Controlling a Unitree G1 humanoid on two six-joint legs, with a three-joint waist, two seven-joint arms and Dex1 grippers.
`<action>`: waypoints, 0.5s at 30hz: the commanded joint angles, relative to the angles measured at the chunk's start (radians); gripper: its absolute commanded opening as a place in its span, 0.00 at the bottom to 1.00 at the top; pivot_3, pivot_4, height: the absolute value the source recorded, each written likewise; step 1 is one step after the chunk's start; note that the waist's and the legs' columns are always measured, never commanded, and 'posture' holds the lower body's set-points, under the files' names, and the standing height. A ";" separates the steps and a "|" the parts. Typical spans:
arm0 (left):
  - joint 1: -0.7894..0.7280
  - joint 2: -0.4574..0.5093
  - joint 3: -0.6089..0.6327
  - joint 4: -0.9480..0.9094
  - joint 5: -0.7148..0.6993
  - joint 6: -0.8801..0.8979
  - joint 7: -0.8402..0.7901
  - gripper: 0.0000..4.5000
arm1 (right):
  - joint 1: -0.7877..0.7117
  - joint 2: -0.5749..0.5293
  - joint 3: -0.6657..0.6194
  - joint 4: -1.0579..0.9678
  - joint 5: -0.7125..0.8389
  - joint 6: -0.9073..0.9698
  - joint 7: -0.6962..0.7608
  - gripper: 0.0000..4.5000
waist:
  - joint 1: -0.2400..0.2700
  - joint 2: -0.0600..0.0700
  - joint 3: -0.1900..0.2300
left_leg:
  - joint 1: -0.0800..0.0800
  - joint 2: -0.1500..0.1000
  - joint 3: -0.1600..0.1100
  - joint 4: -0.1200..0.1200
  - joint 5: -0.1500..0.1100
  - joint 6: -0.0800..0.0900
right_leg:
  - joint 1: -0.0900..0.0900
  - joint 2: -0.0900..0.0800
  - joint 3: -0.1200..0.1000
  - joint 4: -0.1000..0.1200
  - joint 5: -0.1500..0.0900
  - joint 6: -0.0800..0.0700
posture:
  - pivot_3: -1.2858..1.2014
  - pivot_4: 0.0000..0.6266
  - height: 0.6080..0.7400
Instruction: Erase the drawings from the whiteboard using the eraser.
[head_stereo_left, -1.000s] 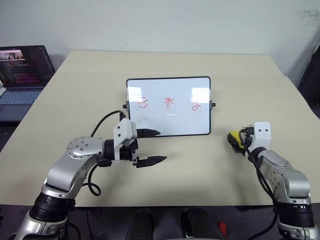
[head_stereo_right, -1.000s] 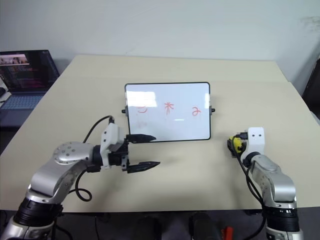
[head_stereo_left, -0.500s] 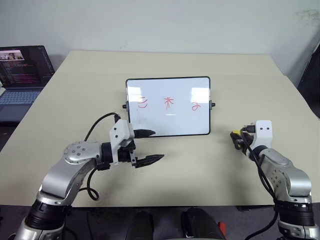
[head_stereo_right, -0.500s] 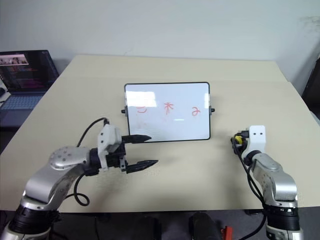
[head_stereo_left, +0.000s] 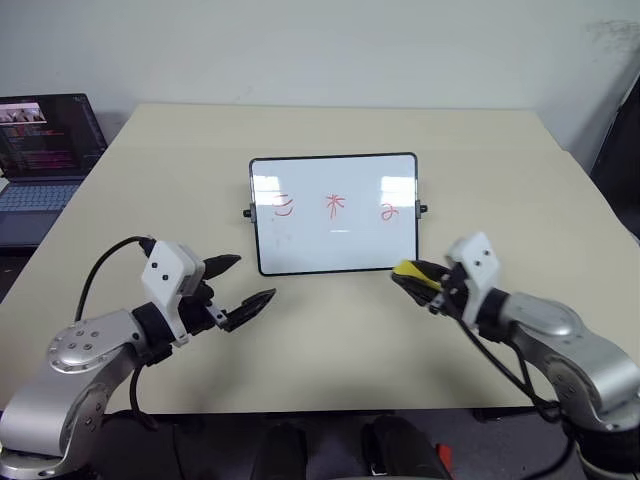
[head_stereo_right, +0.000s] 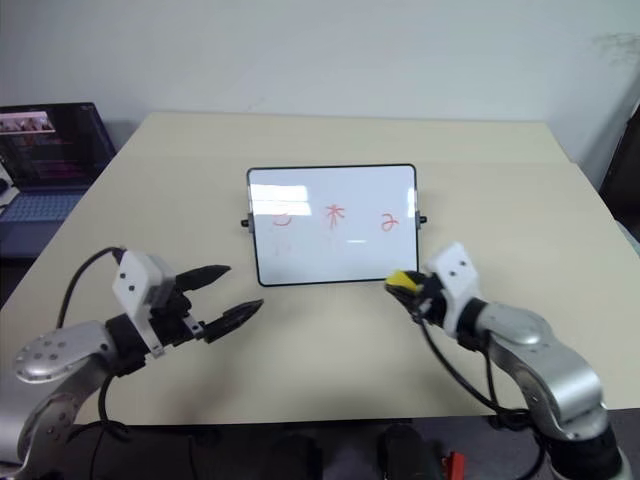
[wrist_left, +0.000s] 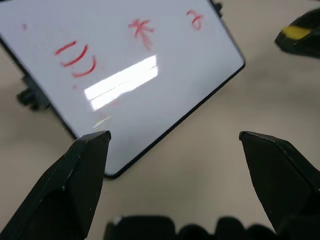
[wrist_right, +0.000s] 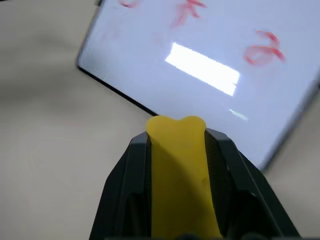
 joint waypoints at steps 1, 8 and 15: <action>-0.040 0.031 0.047 0.068 0.059 -0.036 0.031 1.00 | -0.139 0.036 0.150 0.105 -0.137 -0.150 0.033 0.25 | 0.003 0.000 0.000 | 0.001 0.000 0.000 0.000 0.000 0.000 | 0.001 0.000 -0.001 0.000 0.000 0.000 | 0.52 0.24 1.00; -0.099 0.053 0.034 0.131 0.104 -0.068 0.024 1.00 | -0.444 0.181 0.342 0.454 -0.349 -0.383 0.099 0.25 | 0.006 -0.001 0.000 | -0.004 0.001 0.001 0.000 0.000 0.000 | -0.001 -0.001 -0.002 -0.001 0.003 -0.005 | 0.52 0.24 1.00; -0.180 0.056 -0.027 0.200 0.107 -0.097 -0.040 1.00 | -0.680 0.341 0.366 0.843 -0.483 -0.537 0.083 0.25 | 0.007 -0.001 0.000 | -0.004 0.002 0.001 -0.001 0.000 0.000 | -0.002 -0.003 -0.003 -0.001 0.003 -0.006 | 0.52 0.24 1.00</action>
